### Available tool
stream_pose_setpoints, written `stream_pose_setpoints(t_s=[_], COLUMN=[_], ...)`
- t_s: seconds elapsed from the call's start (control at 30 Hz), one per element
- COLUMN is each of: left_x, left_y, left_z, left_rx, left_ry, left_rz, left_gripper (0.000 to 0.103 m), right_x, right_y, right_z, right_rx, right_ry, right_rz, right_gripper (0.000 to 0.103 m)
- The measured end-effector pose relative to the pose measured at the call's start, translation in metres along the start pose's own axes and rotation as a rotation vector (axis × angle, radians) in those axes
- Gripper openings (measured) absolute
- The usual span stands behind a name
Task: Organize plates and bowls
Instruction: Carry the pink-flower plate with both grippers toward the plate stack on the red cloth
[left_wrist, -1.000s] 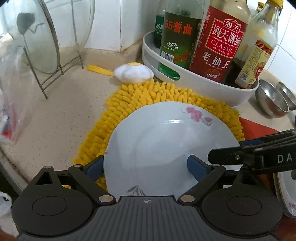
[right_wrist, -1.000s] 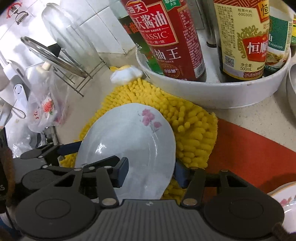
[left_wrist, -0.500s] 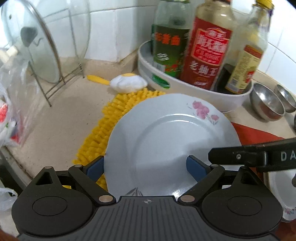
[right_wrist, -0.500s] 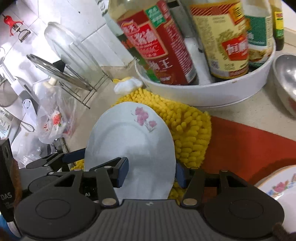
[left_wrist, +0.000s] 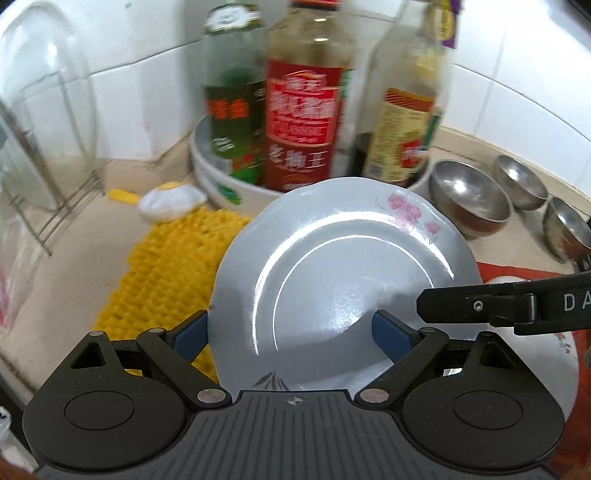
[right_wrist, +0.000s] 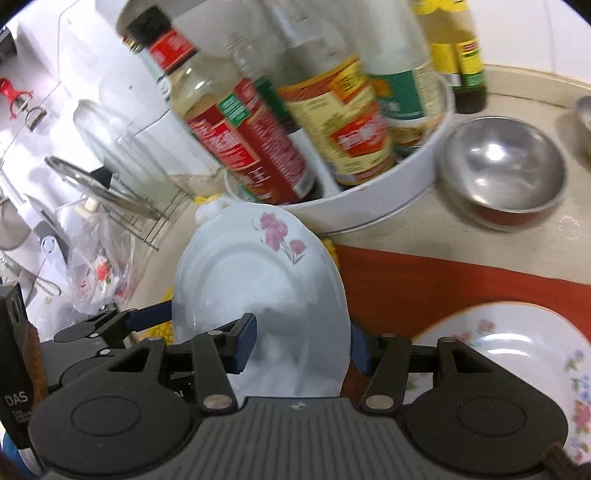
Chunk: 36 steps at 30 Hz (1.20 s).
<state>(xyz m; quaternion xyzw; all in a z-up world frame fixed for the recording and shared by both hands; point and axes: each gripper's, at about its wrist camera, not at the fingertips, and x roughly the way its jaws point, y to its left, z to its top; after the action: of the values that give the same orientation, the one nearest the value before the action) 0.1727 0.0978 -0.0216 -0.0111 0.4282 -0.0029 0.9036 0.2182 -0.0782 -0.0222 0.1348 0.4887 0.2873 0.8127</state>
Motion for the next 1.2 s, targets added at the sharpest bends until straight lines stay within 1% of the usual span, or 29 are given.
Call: stream_pose_setpoints(t_s=[0.33,0.57,0.77,0.97,1.2], left_x=[-0.005,-0.003,-0.002,0.002,0.014], left_y=[-0.048,-0.087,-0.117,-0.133,-0.143], left_z=[0.001,-0.005,-0.009,-0.017,-0.02], left_rx=[0.092,0.167,0.23,0.269,0.287], left_ry=[-0.013,0.004,0.013,0.032,0.063], left_rz=[-0.08,-0.148,-0.189,-0.211,-0.229], left_gripper=[0.096,0.096,0.096,0.096,0.095], right_x=[-0.046,-0.075,-0.097,-0.109,-0.109], right_y=[-0.029,-0.051,-0.07,-0.087,-0.101], right_z=[-0.02,-0.041,-0.059,-0.071,-0.079], right_rx=[0.078,0.151,0.215,0.265,0.29], right_ry=[-0.063,-0.095,-0.123,-0.138,-0.126], right_rz=[-0.065,-0.127,-0.169,-0.194,-0.218], right_gripper=[0.05,0.05,0.05,0.05,0.05])
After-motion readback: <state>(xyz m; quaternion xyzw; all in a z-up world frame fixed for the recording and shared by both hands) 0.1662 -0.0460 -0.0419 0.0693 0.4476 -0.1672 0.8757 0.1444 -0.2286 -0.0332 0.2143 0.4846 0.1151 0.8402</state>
